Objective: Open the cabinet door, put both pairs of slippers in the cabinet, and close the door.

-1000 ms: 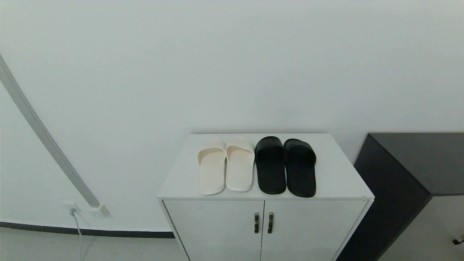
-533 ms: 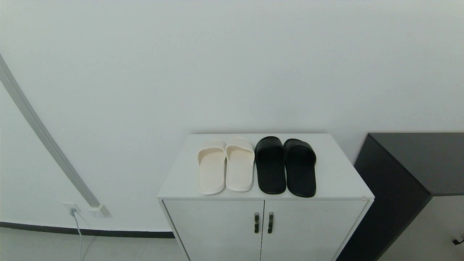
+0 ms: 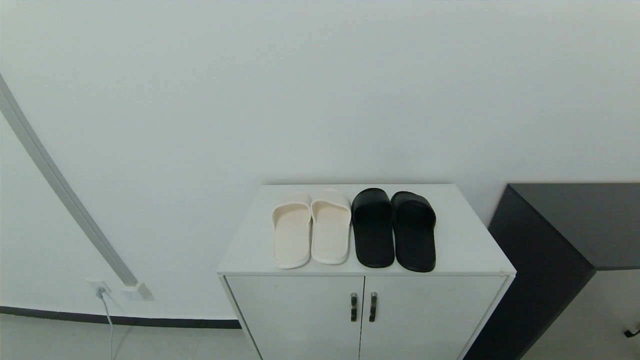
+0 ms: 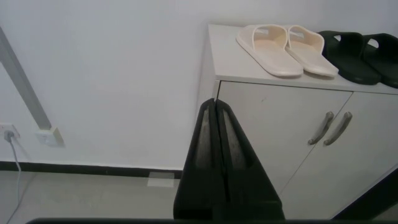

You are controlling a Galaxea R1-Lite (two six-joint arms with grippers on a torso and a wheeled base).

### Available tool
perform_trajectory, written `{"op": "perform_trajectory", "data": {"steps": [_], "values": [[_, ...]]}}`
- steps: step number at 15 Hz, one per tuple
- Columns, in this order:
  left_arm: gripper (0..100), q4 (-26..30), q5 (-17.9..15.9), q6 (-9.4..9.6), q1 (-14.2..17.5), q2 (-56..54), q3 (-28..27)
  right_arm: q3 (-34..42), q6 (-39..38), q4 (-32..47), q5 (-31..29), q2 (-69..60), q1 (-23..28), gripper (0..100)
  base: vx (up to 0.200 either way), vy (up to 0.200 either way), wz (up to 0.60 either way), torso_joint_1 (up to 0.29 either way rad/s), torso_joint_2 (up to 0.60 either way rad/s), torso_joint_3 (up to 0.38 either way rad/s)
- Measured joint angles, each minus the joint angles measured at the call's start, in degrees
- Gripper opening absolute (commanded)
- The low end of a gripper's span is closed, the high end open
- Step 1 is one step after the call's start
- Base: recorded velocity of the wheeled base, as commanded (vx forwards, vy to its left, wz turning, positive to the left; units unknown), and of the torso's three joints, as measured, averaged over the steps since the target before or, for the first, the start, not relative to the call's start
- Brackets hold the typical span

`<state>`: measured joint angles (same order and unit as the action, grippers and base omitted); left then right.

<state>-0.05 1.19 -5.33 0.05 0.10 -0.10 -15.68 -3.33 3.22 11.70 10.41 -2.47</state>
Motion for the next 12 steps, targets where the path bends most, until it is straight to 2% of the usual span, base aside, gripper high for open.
{"op": "perform_trajectory", "data": {"steps": [3,5,6,8,10,12], "values": [[0,0.05,0.02,0.07,0.02,0.0,0.0,0.69,-0.26,-11.15,2.26,15.58,-3.43,100,0.0,0.0,0.0,0.0,0.0,0.0],[0,0.05,0.02,0.07,-0.02,0.0,0.0,1.12,-0.83,-20.29,0.22,28.37,-7.58,100,0.0,0.0,0.0,0.0,0.0,0.0],[0,0.02,0.0,0.07,-0.02,0.0,0.0,0.77,-1.78,-24.37,-2.29,34.27,-10.51,100,0.0,0.0,0.0,0.0,0.0,0.0],[0,0.05,0.02,0.09,-0.02,0.0,0.0,-1.6,-4.77,-30.45,-10.4,45.37,-19.91,100,0.0,0.0,0.0,0.0,0.0,0.0],[0,0.05,0.02,0.07,0.0,0.0,0.0,-5.99,-7.53,-33.11,-18.54,54.66,-28.55,100,0.0,0.0,0.0,0.0,0.0,0.0],[0,0.05,0.04,0.07,0.02,0.0,0.0,-11.43,-10.65,-34.23,-25.3,63.12,-34.82,100,0.0,0.0,0.0,0.0,0.0,0.0]]}}
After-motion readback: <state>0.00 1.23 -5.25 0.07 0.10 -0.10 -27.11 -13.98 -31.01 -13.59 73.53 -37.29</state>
